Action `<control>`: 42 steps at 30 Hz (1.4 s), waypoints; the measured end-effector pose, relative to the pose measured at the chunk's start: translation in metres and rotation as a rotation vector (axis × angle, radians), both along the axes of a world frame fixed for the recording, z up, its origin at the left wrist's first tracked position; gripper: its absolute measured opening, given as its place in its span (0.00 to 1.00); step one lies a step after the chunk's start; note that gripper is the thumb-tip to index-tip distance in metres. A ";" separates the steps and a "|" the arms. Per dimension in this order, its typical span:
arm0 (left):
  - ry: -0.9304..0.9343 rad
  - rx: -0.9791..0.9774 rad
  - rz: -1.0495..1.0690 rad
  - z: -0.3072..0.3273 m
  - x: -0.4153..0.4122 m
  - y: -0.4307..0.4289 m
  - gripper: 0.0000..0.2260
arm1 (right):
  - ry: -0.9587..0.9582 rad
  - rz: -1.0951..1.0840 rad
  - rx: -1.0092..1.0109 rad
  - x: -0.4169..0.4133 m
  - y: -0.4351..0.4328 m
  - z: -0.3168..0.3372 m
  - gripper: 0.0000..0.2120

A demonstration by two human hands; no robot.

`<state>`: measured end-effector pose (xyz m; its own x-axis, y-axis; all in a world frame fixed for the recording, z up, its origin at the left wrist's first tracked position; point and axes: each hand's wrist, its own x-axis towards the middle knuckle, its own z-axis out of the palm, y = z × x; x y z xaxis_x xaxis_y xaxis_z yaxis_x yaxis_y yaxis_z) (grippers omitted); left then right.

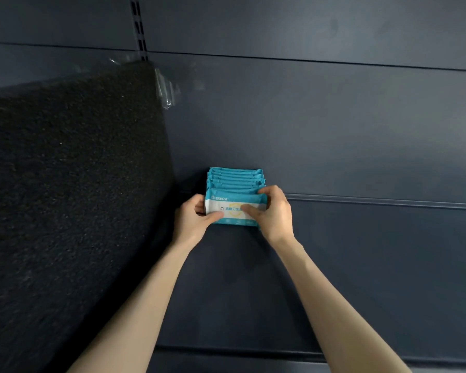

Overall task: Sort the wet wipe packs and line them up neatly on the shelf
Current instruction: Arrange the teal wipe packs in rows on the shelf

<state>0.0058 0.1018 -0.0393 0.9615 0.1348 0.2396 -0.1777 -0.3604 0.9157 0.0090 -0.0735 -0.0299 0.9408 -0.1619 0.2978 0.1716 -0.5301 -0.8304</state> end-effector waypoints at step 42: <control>-0.417 0.518 -0.110 0.059 -0.092 -0.047 0.12 | -0.196 -0.260 -0.439 -0.138 -0.056 0.046 0.13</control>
<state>-0.0858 0.0546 0.0199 0.7758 -0.1906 0.6015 -0.5397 -0.6942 0.4762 -0.1292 -0.1297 0.0160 0.8066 -0.2030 0.5552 0.1178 -0.8652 -0.4874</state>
